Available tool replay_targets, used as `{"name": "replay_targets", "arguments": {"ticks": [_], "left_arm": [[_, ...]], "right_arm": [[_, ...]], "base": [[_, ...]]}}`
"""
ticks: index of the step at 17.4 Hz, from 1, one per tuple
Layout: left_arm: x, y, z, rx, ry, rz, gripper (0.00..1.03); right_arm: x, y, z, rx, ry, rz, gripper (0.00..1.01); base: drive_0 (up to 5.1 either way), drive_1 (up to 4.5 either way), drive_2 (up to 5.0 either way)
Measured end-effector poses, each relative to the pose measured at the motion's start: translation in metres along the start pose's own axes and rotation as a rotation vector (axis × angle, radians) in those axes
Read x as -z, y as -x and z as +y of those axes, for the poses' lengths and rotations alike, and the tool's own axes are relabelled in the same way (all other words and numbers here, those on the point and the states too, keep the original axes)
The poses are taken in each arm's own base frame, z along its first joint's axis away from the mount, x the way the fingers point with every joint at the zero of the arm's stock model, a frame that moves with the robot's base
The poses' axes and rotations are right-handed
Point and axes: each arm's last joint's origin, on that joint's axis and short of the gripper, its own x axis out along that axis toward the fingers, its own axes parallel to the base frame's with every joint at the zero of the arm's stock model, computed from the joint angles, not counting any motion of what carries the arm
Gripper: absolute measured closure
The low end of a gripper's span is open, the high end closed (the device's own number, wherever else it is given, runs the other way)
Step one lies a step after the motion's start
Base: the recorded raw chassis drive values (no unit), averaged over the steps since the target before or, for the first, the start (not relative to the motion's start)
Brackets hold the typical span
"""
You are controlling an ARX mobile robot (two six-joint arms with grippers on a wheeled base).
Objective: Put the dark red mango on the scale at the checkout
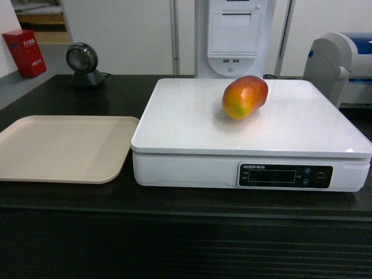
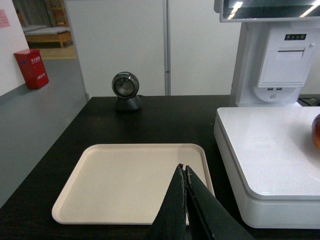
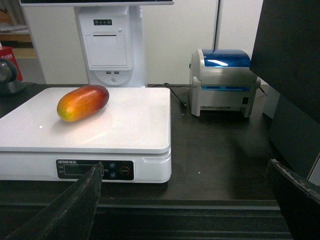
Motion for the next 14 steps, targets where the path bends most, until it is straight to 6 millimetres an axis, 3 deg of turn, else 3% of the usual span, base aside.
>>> {"name": "replay_targets", "arguments": {"ticks": [3,9,14], "left_arm": [[0.019,0.013,0.009,0.007,-0.003,0.020,1.01],[0.034,0.029,0.028,-0.014,-0.001,0.015,1.01],[0.040,0.037,0.026,0.010,-0.001,0.011,1.01]], "right_arm": [[0.000,0.000,0.000,0.000,0.000,0.000,0.03],[0.000,0.000,0.000,0.000,0.000,0.000,0.03],[0.000,0.000,0.000,0.000,0.000,0.000,0.03]], "base": [[0.0,0.00,0.0],[0.0,0.00,0.0],[0.0,0.00,0.0]]}}
